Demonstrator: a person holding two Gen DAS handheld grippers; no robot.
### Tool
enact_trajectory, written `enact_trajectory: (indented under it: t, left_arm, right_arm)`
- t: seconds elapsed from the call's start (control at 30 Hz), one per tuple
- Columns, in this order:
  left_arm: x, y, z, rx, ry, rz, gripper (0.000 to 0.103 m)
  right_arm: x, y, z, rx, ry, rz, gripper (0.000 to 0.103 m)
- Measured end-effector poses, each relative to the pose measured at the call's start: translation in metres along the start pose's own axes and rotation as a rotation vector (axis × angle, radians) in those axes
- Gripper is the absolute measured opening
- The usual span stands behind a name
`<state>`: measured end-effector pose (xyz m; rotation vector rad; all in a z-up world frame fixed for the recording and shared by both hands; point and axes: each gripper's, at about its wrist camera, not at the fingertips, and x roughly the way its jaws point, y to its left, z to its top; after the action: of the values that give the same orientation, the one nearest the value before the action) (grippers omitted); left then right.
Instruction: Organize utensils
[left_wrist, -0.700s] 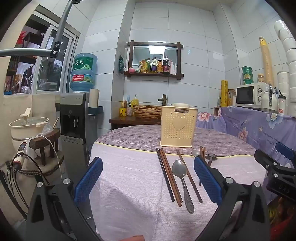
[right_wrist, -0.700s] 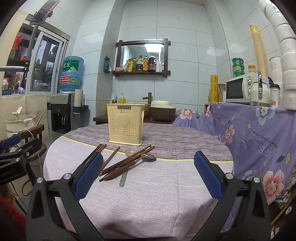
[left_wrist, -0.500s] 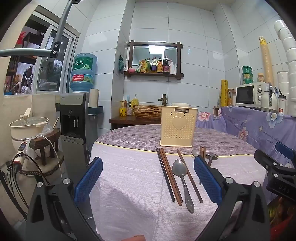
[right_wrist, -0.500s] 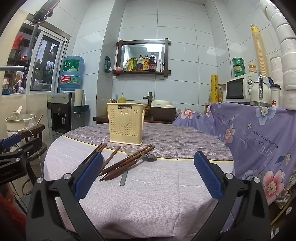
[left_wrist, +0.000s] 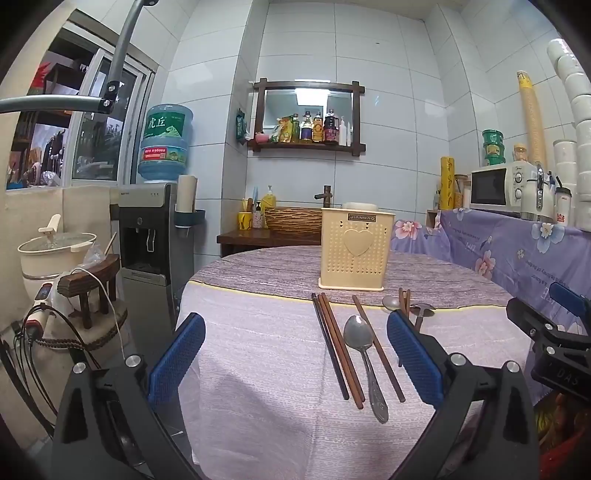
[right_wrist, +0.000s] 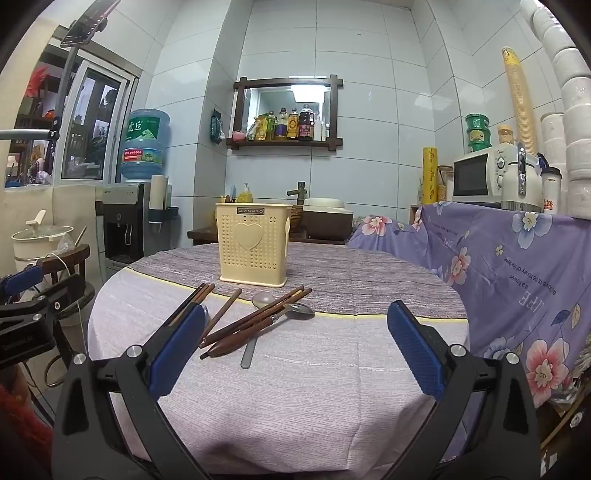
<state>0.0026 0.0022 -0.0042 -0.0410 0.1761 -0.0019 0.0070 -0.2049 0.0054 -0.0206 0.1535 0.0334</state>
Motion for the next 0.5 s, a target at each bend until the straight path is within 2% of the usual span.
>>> enact_trajectory:
  t: [0.5]
  left_arm:
    - [0.0008,-0.0078,-0.0057,0.004,0.001,0.004,0.098]
  right_arm:
    - [-0.0008,0.002,-0.0009,-0.003,-0.001,-0.001,0.097]
